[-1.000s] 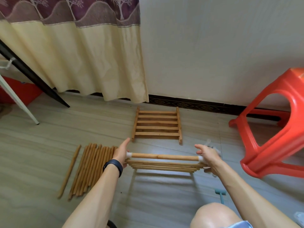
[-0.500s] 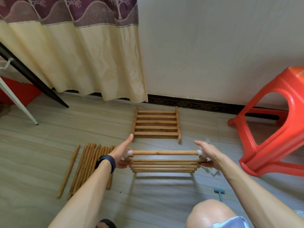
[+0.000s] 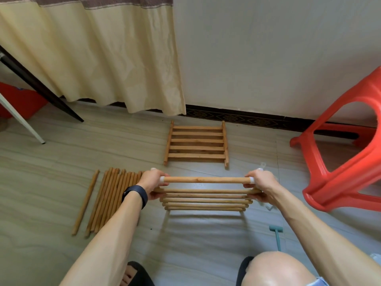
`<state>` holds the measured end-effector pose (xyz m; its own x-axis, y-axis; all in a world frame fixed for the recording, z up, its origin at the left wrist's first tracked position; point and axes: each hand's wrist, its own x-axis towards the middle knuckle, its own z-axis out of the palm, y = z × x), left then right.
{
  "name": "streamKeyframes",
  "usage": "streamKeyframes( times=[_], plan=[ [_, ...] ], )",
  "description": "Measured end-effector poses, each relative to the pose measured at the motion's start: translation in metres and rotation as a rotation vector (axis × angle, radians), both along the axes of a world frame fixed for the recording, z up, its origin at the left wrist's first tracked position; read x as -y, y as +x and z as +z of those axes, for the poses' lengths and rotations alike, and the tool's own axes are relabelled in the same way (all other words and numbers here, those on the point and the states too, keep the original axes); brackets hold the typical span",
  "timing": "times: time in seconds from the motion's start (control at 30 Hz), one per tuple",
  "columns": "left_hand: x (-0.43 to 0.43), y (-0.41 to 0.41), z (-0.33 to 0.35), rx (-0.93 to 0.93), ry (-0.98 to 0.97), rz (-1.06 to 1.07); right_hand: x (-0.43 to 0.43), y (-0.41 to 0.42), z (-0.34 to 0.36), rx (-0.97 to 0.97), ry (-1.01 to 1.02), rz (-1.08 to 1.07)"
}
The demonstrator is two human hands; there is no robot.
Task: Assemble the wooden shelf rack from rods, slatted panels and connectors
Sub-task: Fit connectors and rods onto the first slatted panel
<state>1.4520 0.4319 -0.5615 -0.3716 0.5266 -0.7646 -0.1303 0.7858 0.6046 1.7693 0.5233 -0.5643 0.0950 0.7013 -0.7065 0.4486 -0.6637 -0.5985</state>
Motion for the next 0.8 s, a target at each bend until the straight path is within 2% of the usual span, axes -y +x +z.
streamKeyframes(
  times=[0.33, 0.53, 0.6, 0.73, 0.8],
  plan=[
    [-0.005, 0.004, -0.007, -0.078, 0.031, 0.051, -0.004, -0.005, -0.015, 0.056, 0.082, -0.130],
    [0.003, 0.007, -0.006, -0.090, 0.006, 0.105, 0.004, -0.001, -0.007, 0.029, 0.055, -0.075],
    [0.011, 0.008, -0.004, -0.011, 0.055, 0.158, 0.011, 0.000, -0.002, -0.001, 0.015, -0.079],
    [0.020, 0.022, 0.011, 0.259, 0.296, 0.407, 0.024, -0.002, 0.011, -0.080, 0.025, -0.121],
    [0.017, 0.038, 0.023, 0.322, 0.282, 0.434, 0.028, -0.011, 0.025, -0.080, 0.099, -0.083]
  ],
)
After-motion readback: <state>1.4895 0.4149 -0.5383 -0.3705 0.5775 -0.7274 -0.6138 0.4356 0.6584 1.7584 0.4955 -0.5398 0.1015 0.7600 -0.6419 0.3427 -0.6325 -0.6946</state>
